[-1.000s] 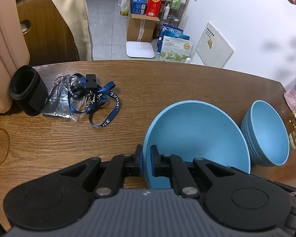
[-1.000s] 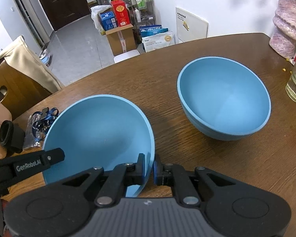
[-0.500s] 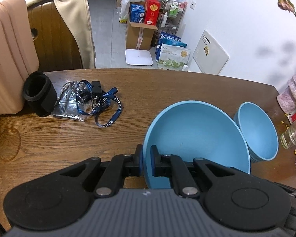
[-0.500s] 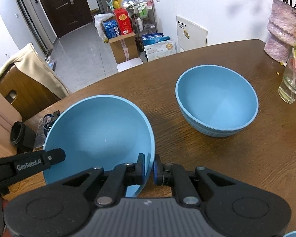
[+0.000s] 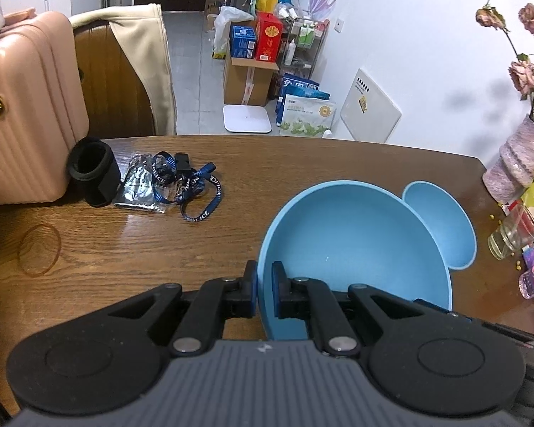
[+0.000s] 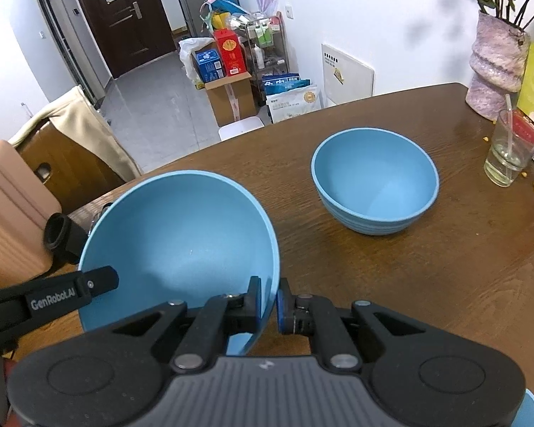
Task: Organize plates and bowls
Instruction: 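Carry the gripped blue bowl with both tools over the other blue bowl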
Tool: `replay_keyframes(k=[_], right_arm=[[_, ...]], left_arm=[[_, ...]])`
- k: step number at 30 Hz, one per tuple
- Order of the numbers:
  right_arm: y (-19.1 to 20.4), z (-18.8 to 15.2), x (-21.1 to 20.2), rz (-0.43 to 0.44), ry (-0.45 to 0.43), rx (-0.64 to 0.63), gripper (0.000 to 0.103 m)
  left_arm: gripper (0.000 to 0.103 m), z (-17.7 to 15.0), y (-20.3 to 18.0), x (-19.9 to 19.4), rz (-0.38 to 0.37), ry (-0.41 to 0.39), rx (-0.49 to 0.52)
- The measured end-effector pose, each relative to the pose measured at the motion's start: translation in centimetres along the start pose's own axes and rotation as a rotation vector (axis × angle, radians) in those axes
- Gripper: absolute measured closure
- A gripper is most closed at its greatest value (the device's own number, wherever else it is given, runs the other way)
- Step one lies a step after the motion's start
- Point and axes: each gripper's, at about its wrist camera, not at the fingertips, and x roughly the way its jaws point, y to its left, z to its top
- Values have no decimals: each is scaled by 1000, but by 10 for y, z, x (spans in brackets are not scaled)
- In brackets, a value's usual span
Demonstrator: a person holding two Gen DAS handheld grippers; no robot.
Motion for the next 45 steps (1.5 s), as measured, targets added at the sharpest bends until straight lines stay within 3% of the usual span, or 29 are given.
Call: replay_keyframes(k=[27,45], right_arm=[[-34,-42,-83,53,-30,-66,95],[-54,-81,-116,72,-21,-102,94]], left_arm=[[94,-66,-30,-84,4,-73,-42],[94,-107,-47,-113,22,-76,-42]])
